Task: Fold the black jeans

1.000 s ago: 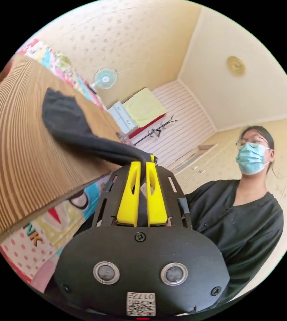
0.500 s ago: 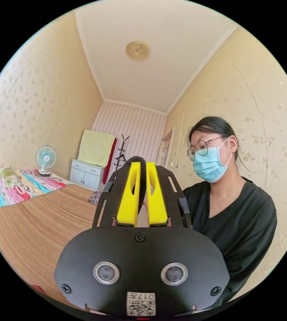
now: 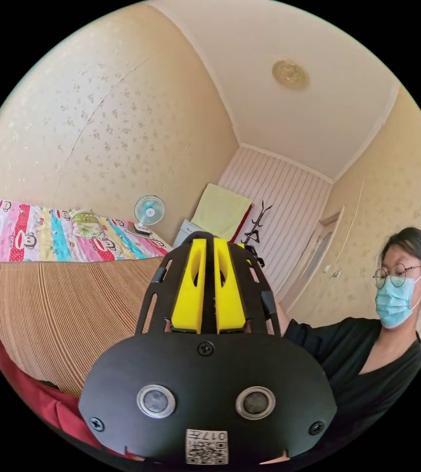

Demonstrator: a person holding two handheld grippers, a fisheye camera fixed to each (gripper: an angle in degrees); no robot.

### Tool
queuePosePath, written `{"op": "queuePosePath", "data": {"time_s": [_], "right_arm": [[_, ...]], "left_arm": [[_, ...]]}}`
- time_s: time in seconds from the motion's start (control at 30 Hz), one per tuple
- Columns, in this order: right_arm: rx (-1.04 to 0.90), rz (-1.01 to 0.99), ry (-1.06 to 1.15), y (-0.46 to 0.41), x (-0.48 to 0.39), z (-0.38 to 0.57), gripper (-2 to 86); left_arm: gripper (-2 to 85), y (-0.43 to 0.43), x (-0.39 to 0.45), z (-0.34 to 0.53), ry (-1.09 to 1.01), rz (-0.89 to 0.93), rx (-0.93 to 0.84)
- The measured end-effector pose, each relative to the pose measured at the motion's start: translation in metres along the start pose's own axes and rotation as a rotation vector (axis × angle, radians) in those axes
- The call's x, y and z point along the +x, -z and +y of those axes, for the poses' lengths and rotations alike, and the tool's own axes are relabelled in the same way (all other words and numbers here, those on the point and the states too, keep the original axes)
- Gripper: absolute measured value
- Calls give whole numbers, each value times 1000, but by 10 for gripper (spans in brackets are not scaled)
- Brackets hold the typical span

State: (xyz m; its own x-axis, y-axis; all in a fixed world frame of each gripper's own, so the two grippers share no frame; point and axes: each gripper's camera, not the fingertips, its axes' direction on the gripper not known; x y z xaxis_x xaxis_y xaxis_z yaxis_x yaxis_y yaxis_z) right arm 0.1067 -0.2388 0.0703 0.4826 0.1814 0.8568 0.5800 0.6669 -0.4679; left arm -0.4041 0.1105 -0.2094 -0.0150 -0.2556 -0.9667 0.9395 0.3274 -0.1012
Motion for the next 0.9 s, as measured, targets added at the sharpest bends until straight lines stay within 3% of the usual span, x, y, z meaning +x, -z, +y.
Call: {"op": "queuePosePath", "data": {"time_s": [0.1,0.5,0.63,0.77,0.9], "right_arm": [[-36,37,144,-3,-37,10,22],[44,-102,597,5,-207,37,22],[85,-21,572,-4,-210,26,20],[104,-117,449,-18,-163,6,20],[38,87,181,-42,-58,-31,20]], "left_arm": [[22,13,32,6,-108,-56,-17],[24,73,183,-1,-514,137,239],[25,66,172,-19,-411,107,260],[22,47,126,-24,-322,103,271],[23,-6,3,-31,7,26,126]]}}
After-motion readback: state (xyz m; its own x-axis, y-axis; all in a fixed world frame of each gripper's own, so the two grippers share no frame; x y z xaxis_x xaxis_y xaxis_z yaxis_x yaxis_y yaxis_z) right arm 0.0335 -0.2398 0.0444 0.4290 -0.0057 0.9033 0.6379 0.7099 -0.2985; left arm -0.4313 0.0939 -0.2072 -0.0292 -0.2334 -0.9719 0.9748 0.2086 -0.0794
